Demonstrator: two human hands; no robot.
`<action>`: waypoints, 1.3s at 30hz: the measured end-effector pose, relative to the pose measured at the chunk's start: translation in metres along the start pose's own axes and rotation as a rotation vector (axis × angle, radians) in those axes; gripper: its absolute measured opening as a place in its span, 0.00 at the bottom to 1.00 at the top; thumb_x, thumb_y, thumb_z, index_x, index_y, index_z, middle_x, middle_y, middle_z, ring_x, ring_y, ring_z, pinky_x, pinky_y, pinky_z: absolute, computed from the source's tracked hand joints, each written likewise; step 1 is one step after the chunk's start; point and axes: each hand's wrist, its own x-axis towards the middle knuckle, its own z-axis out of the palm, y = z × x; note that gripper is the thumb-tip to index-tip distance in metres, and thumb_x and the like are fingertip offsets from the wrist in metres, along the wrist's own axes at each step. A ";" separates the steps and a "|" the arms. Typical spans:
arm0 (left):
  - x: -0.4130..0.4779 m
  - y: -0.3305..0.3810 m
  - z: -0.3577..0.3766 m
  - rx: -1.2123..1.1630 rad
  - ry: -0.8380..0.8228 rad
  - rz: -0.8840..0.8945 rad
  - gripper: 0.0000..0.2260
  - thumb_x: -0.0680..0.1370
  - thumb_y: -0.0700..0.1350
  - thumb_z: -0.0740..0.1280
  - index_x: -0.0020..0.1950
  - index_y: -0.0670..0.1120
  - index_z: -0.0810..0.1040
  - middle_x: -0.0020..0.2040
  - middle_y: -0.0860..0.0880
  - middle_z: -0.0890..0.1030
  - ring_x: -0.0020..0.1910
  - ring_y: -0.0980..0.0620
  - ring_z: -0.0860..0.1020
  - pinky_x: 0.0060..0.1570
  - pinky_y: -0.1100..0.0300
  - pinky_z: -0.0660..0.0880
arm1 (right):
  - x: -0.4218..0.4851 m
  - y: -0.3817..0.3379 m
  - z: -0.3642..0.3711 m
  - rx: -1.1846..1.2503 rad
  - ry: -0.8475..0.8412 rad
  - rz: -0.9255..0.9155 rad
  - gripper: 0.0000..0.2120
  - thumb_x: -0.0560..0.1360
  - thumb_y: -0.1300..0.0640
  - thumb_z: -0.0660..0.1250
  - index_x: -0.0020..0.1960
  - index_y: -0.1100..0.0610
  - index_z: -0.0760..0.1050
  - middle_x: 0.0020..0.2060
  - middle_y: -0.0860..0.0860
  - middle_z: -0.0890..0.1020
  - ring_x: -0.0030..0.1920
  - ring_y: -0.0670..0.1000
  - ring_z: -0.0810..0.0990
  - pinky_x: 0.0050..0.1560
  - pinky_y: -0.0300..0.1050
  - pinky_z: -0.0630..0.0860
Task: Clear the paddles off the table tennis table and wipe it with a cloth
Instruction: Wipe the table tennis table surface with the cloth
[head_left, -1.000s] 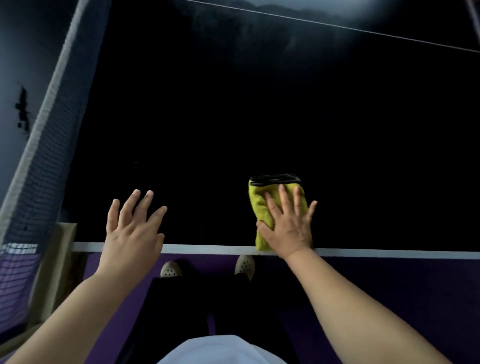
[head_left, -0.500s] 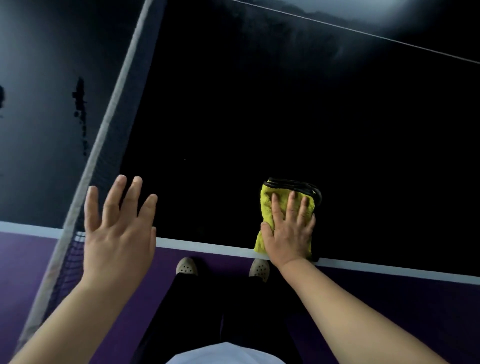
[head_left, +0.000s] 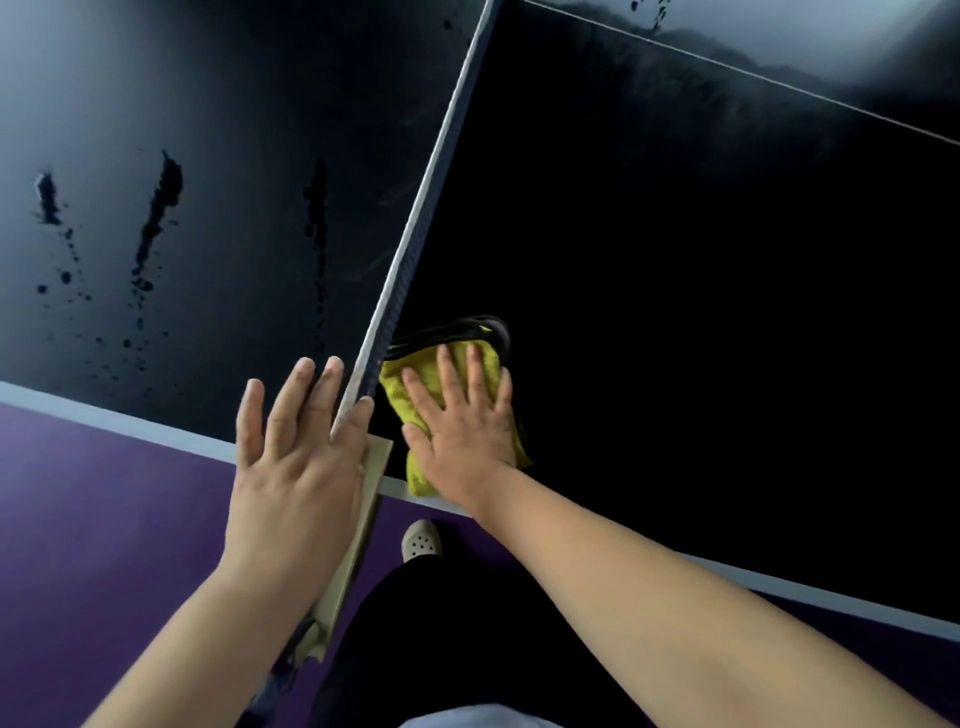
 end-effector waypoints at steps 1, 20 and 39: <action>0.001 0.001 0.000 -0.014 0.000 -0.018 0.20 0.80 0.46 0.51 0.61 0.41 0.78 0.69 0.39 0.69 0.73 0.41 0.58 0.72 0.40 0.50 | 0.010 -0.007 -0.004 -0.011 -0.011 -0.057 0.29 0.81 0.38 0.42 0.77 0.41 0.35 0.76 0.53 0.30 0.74 0.61 0.26 0.70 0.69 0.31; 0.080 0.160 0.031 0.033 -0.146 -0.039 0.27 0.64 0.40 0.76 0.62 0.40 0.77 0.71 0.37 0.66 0.74 0.41 0.55 0.73 0.46 0.43 | -0.045 0.235 0.003 0.033 0.106 0.114 0.30 0.79 0.41 0.46 0.79 0.40 0.41 0.79 0.47 0.39 0.77 0.54 0.34 0.75 0.60 0.36; 0.130 0.207 0.027 -0.006 -0.155 -0.010 0.23 0.68 0.44 0.74 0.62 0.42 0.78 0.68 0.40 0.72 0.74 0.43 0.56 0.73 0.44 0.43 | -0.091 0.413 0.007 0.227 0.199 0.773 0.34 0.75 0.40 0.42 0.79 0.44 0.44 0.79 0.51 0.43 0.78 0.56 0.39 0.75 0.61 0.42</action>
